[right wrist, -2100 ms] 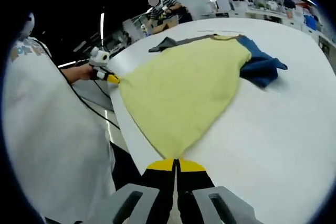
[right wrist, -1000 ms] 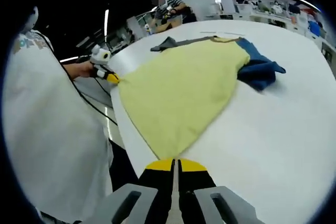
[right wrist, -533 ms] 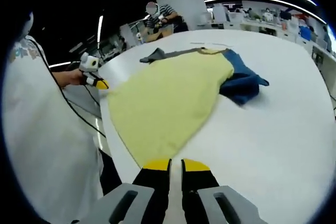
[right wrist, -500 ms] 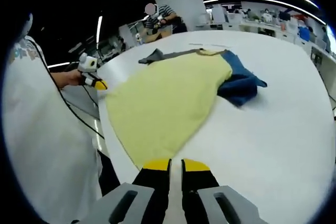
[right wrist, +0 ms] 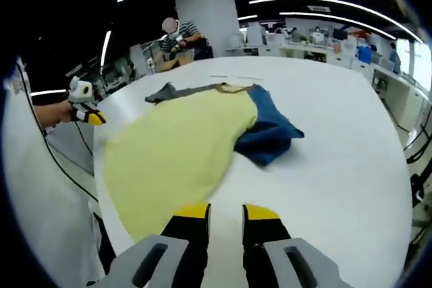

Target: Fold the garment on the visible template until the final outline fits inside the template.

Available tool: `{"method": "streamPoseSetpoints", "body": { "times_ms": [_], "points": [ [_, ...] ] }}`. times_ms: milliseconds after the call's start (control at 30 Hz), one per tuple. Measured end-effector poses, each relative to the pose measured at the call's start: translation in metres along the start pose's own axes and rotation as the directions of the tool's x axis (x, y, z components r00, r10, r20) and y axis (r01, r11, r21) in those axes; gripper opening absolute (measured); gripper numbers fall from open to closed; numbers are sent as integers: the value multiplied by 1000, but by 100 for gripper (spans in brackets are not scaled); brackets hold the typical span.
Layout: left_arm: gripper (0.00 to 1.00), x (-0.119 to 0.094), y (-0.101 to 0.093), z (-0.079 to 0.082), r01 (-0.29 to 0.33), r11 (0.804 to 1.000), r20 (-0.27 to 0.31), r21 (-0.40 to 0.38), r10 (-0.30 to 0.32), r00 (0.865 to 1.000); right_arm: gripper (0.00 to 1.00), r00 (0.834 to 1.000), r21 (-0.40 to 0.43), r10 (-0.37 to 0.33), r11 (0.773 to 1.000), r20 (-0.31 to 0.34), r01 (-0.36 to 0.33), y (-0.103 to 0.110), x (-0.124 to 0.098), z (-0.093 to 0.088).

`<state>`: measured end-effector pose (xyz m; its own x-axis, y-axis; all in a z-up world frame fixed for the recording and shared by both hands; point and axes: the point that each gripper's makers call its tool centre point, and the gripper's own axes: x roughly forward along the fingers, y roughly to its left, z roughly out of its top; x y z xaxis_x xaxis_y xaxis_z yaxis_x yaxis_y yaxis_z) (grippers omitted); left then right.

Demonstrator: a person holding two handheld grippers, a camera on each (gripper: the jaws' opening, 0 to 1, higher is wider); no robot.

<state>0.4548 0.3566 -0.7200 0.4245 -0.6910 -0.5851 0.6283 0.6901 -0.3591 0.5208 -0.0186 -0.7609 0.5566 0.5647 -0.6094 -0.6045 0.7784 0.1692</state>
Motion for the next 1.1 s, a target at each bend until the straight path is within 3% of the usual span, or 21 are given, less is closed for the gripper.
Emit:
{"method": "streamPoseSetpoints", "body": {
  "times_ms": [267,533,700,1100],
  "points": [
    [9,19,-20,15,63,997,34,36,-65,997,12,999,-2,-29,1000,26,29,-12,17,14],
    [11,27,-28,24,76,994,40,84,-79,996,11,996,8,-76,997,48,75,-27,26,24],
    [17,29,-28,22,50,988,8,143,-52,999,11,995,9,-92,996,39,91,-33,32,25],
    [38,21,-16,24,-40,982,10,185,38,999,10,993,13,-113,994,19,112,-44,43,23]
  ]
}}
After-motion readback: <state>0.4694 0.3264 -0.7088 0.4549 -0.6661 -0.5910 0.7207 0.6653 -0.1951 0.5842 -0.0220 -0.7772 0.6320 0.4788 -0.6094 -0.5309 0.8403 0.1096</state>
